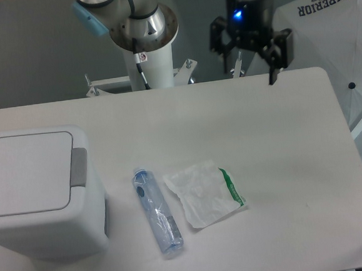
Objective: Open the trash can
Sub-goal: 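Move the open gripper down toward the white trash can's lid edge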
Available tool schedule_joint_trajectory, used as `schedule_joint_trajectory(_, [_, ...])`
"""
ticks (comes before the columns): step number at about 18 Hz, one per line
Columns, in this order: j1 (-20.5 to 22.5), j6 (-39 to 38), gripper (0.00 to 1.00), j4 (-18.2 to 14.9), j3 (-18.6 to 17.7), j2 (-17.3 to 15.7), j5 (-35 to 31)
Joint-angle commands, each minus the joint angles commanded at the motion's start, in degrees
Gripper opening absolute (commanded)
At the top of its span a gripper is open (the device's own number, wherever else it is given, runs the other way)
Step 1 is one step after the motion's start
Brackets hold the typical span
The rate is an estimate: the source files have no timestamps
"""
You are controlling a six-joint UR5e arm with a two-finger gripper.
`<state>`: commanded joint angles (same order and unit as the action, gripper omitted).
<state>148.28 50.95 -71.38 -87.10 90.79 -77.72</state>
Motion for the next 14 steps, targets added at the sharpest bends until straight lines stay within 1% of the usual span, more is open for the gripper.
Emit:
schedule_joint_trajectory(2, [-1.8, -10.9, 1.0, 3.6, -0.2, 0.4, 4.3])
schedule_joint_trajectory(3, [-3.0, -15.4, 1.0, 4.8, -0.1, 1.0, 6.5])
schedule_joint_trajectory(5, [-4.7, -21.7, 1.0, 6.6, 0.0, 1.7, 8.8])
schedule_joint_trajectory(8, [-8.7, -28.3, 1.0, 7.5, 0.0, 2.8, 9.6])
schedule_joint_trajectory(11, [-12.1, -34.3, 1.0, 11.2, 0.0, 4.2, 9.6])
schedule_joint_trajectory(13, [-13.1, -37.8, 1.0, 13.1, -0.3, 4.5, 9.6])
schedule_joint_trajectory(14, [-13.2, -38.9, 1.0, 13.4, -0.3, 4.5, 9.7])
